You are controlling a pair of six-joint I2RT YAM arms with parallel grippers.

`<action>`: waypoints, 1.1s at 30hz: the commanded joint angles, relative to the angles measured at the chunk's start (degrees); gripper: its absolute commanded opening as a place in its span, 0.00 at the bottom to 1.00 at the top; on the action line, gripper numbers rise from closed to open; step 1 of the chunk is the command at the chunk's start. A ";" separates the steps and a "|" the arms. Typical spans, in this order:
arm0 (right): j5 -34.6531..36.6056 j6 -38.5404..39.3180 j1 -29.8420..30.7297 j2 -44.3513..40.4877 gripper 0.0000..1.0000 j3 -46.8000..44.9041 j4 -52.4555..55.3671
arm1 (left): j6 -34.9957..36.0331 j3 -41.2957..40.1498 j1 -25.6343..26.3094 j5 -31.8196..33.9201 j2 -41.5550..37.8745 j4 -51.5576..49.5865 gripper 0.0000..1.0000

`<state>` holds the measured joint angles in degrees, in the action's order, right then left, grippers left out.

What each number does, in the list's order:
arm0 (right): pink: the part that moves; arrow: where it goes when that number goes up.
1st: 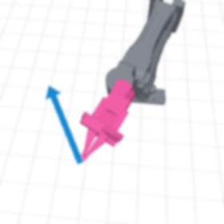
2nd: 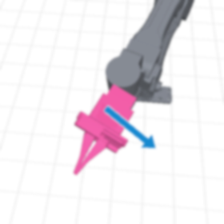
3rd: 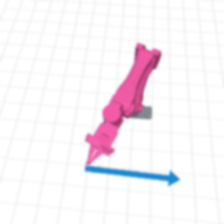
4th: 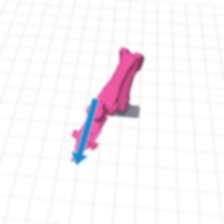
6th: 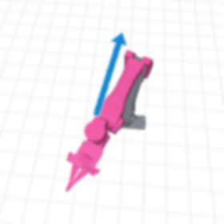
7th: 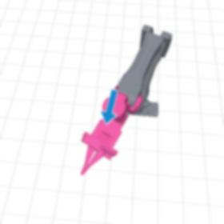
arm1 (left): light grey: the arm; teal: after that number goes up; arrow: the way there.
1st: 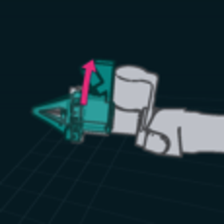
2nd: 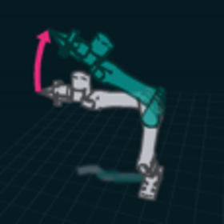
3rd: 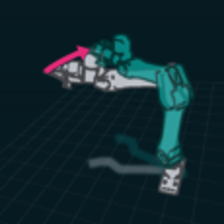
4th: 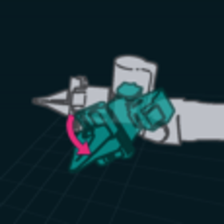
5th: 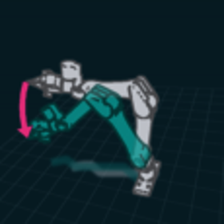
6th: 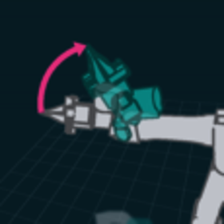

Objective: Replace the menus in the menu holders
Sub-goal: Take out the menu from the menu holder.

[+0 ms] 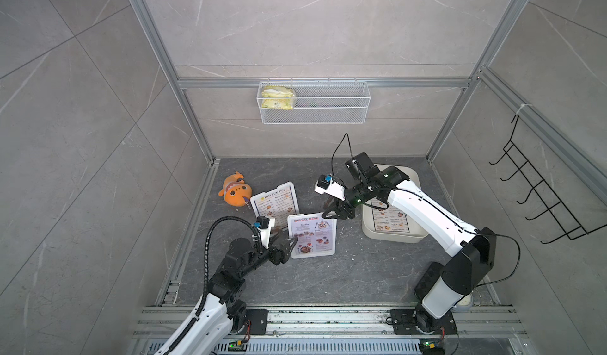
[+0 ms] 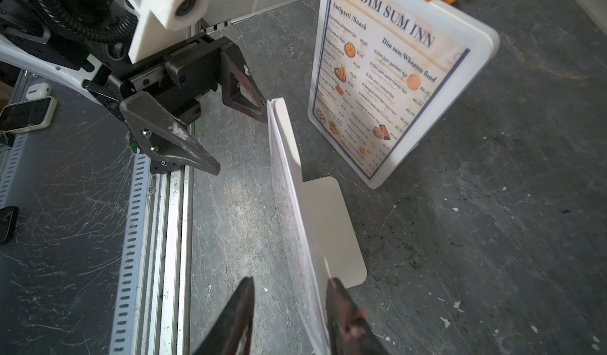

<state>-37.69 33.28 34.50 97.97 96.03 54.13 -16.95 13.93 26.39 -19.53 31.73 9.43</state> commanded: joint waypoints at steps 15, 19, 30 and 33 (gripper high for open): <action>-0.80 1.51 0.06 4.40 0.25 4.01 2.72 | 3.04 0.20 0.14 -0.67 4.20 5.76 0.79; -1.24 1.78 -0.09 4.69 0.24 3.90 3.49 | 3.12 0.20 0.15 -0.60 4.14 6.02 0.79; -1.95 2.08 -0.31 5.44 0.18 4.57 4.23 | 3.28 0.19 0.12 -0.72 4.31 5.97 0.79; -2.03 2.16 -0.40 5.59 0.15 4.59 4.51 | 3.24 0.15 0.15 -0.72 4.31 6.04 0.79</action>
<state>-38.37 34.57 34.11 102.67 99.46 55.96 -14.94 13.89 26.39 -19.57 36.10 12.53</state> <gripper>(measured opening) 0.155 0.789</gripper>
